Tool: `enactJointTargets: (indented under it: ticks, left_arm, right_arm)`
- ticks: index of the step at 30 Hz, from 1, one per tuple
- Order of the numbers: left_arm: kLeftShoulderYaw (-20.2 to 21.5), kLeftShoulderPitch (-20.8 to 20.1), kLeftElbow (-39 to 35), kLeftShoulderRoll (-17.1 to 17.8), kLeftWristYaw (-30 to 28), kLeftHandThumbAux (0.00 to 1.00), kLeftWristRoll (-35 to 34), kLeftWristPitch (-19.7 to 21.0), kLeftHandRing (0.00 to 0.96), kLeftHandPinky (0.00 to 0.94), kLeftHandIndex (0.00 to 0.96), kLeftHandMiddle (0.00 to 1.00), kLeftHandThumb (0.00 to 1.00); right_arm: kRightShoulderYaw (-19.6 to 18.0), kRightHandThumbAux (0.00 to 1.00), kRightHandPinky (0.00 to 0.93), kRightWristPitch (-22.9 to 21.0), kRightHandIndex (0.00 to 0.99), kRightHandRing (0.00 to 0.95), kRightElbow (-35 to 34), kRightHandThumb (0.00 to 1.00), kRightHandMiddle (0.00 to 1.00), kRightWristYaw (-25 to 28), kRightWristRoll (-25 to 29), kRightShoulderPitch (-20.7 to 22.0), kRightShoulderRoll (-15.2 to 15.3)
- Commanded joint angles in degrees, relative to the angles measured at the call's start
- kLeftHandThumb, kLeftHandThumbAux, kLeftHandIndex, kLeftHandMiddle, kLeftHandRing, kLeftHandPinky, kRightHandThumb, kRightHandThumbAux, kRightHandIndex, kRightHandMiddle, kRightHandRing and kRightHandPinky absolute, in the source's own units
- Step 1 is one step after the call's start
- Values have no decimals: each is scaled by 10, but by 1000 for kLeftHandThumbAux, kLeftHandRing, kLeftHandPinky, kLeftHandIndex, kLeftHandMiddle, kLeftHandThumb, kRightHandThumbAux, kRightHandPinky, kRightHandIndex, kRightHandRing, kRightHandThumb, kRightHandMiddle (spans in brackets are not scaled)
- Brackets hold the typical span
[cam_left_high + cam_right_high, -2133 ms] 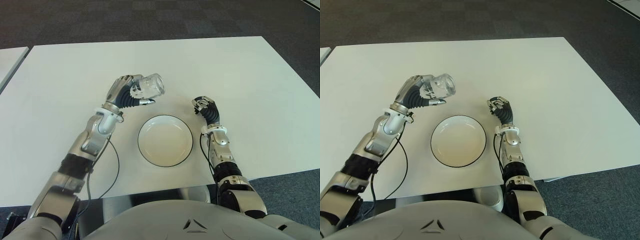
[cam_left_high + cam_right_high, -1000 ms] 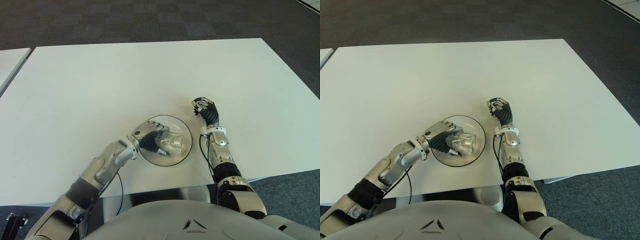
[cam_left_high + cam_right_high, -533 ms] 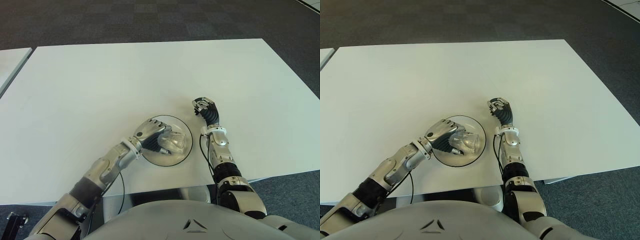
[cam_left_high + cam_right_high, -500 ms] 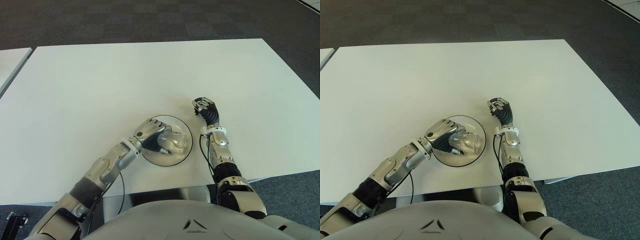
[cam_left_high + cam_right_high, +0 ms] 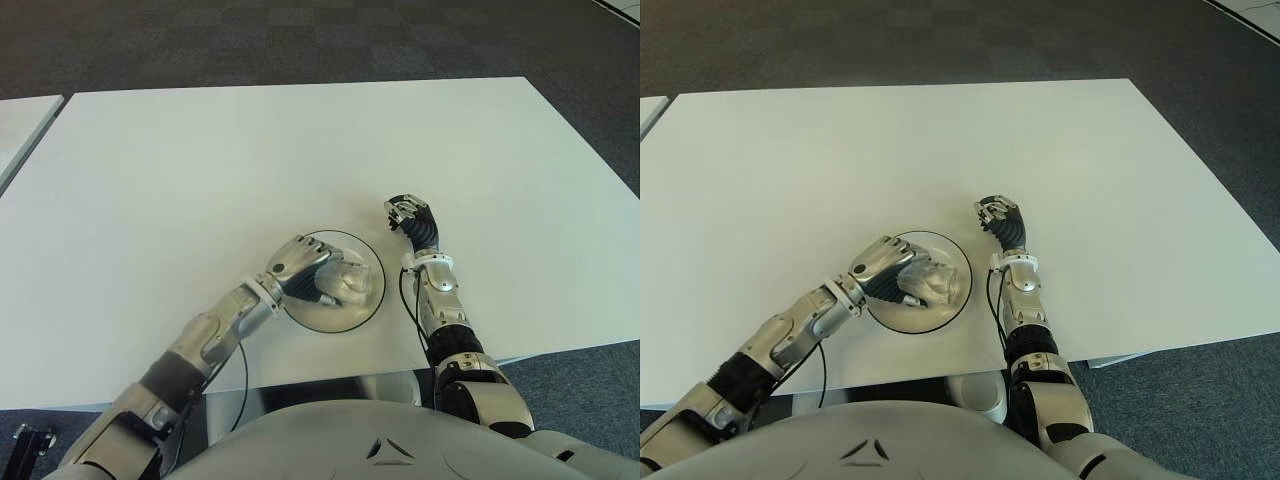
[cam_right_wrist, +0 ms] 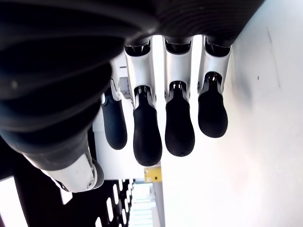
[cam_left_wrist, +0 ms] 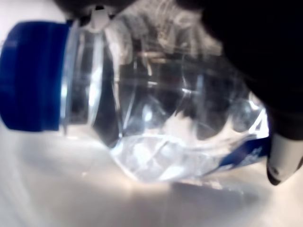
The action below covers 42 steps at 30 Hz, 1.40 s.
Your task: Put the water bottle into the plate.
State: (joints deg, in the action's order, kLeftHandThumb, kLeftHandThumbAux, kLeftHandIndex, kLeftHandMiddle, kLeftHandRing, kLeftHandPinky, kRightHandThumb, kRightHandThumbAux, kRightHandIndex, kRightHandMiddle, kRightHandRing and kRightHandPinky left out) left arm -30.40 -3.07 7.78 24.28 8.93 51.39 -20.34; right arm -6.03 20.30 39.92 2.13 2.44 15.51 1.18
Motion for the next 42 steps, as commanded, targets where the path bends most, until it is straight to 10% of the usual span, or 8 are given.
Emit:
enactJointTargets:
  ticks: [1, 9, 24, 42]
  left_arm:
    - [-10, -9, 12, 7, -20, 697, 10, 1, 363, 359, 401, 372, 743]
    - [-15, -15, 18, 7, -26, 684, 20, 6, 103, 61, 116, 141, 394]
    - [-5, -10, 7, 13, 16, 628, 14, -18, 0, 0, 0, 0, 54]
    - [-4, -18, 30, 15, 97, 519, 33, -49, 0, 0, 0, 0, 0]
  right_arm:
    - [-2, 729, 684, -16, 438, 680, 7, 707, 692, 1, 5, -13, -1]
    - [-2, 728, 671, -18, 438, 674, 6, 706, 688, -2, 3, -13, 0]
    - [-5, 728, 675, -18, 438, 675, 9, 707, 688, 5, 9, -11, 0]
    - [-7, 728, 666, -24, 438, 666, 7, 707, 683, 6, 8, -9, -1]
